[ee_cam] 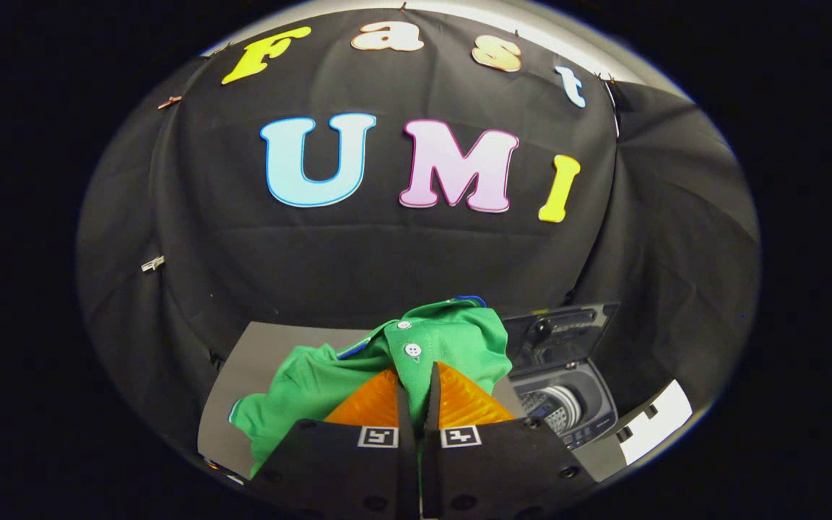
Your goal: Put the clothes into the washing machine and then close the washing machine lid.
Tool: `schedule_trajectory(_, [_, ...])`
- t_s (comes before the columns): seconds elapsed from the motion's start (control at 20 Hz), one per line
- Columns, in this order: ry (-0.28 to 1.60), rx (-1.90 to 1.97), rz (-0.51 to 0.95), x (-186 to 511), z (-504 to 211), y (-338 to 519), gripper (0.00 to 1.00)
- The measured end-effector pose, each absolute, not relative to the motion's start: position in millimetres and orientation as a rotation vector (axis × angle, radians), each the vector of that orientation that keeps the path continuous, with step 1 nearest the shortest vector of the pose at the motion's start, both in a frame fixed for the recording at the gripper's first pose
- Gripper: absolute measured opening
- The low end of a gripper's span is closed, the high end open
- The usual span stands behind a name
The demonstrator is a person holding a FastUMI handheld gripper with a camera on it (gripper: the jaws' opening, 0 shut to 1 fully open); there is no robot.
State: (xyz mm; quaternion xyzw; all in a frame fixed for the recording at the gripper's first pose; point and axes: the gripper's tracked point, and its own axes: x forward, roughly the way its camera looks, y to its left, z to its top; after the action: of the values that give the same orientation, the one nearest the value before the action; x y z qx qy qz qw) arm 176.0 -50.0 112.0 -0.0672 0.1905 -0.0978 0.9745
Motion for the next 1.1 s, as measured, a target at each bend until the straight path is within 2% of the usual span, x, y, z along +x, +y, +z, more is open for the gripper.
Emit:
schedule_trajectory(0.2, [0.335, -0.101, -0.179, 170, 143, -73, 0.07])
schedule_trajectory(0.5, [0.291, -0.071, -0.153, 159, 174, -153, 0.07])
schedule_trajectory(0.8, [0.267, -0.085, -0.207, 156, 190, -262, 0.07])
schedule_trajectory(1.1, [0.291, -0.099, -0.296, 172, 174, -350, 0.07])
